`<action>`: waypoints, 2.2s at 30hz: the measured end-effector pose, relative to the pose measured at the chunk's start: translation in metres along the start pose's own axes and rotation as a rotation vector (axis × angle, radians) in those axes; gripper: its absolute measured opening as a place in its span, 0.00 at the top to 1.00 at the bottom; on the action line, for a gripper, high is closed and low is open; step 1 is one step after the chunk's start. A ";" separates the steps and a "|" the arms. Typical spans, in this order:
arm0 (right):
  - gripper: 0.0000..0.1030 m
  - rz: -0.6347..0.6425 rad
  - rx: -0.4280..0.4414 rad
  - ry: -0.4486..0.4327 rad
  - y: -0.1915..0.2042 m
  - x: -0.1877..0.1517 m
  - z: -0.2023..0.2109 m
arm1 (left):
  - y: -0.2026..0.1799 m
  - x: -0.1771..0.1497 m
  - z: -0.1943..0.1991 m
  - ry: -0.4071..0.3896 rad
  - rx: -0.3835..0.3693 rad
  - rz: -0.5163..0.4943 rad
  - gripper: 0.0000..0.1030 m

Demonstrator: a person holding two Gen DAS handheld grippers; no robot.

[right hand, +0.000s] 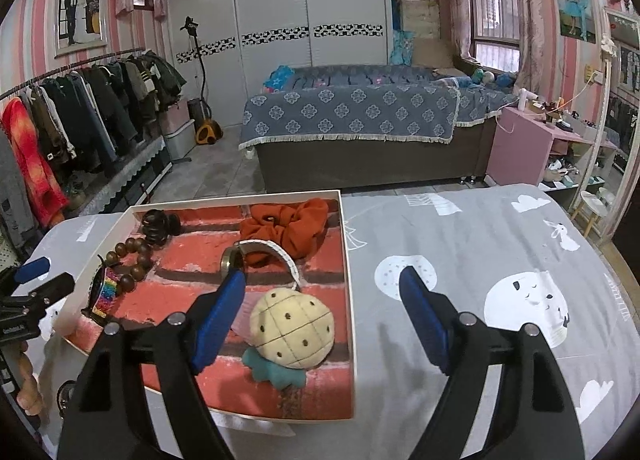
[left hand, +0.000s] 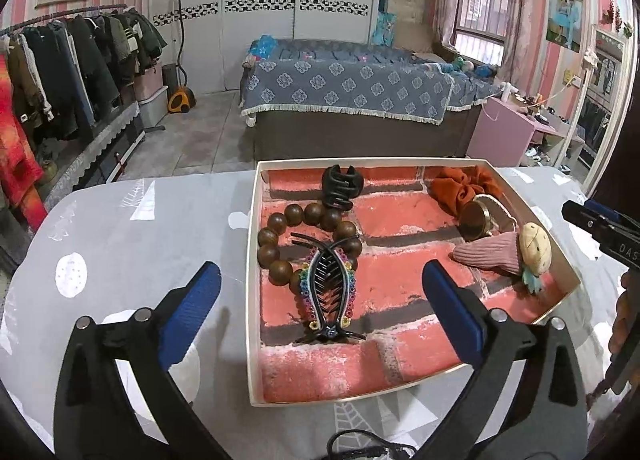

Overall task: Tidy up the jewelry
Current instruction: 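Withdraw both tools from the tray toward the bracelets and scrunchie, then grasp the black leather bracelets with the left tool while the right tool grasps the black scrunchie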

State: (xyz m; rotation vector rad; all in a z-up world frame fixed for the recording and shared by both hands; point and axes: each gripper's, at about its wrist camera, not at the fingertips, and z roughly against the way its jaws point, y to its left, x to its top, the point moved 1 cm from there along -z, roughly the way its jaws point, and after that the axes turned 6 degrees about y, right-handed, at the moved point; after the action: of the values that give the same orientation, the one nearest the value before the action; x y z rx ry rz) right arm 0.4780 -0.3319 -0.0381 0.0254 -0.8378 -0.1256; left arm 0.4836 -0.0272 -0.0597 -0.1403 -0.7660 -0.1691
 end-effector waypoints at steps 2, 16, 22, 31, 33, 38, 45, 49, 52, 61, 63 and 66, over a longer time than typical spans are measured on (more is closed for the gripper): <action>0.09 0.000 -0.006 -0.014 0.000 0.000 0.002 | 0.001 0.001 0.002 0.000 -0.003 0.002 0.05; 0.09 0.051 -0.011 -0.017 0.019 -0.017 0.054 | -0.011 -0.007 0.051 -0.023 0.035 -0.011 0.05; 0.09 0.024 0.004 0.026 0.019 -0.048 0.071 | -0.012 -0.028 0.077 -0.010 0.043 -0.010 0.05; 0.09 0.007 -0.017 0.102 0.025 -0.103 0.076 | 0.003 -0.081 0.072 0.093 0.063 0.023 0.05; 0.09 0.019 -0.023 0.108 0.027 -0.112 0.079 | 0.004 -0.091 0.068 0.110 0.072 0.021 0.05; 0.09 0.037 -0.037 0.116 0.031 -0.128 0.085 | 0.005 -0.106 0.066 0.120 0.071 0.037 0.05; 0.09 0.052 -0.033 0.125 0.036 -0.143 0.086 | 0.006 -0.115 0.064 0.124 0.088 0.046 0.05; 0.09 0.082 -0.046 0.115 0.042 -0.147 0.087 | 0.005 -0.119 0.061 0.130 0.084 0.046 0.06; 0.09 0.108 -0.053 0.125 0.048 -0.148 0.085 | 0.001 -0.120 0.058 0.133 0.093 0.023 0.06; 0.10 0.112 -0.051 0.173 0.049 -0.149 0.075 | -0.003 -0.122 0.044 0.172 0.093 -0.009 0.18; 0.10 0.121 -0.048 0.192 0.051 -0.149 0.071 | -0.004 -0.122 0.042 0.178 0.085 -0.010 0.20; 0.12 0.140 -0.049 0.216 0.056 -0.150 0.065 | -0.005 -0.121 0.037 0.194 0.072 -0.013 0.25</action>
State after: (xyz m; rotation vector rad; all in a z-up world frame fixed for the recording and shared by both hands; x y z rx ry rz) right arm 0.3366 -0.2562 -0.1014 -0.0651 -0.6182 -0.0112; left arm 0.3721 -0.0127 -0.1180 -0.0493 -0.5794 -0.1643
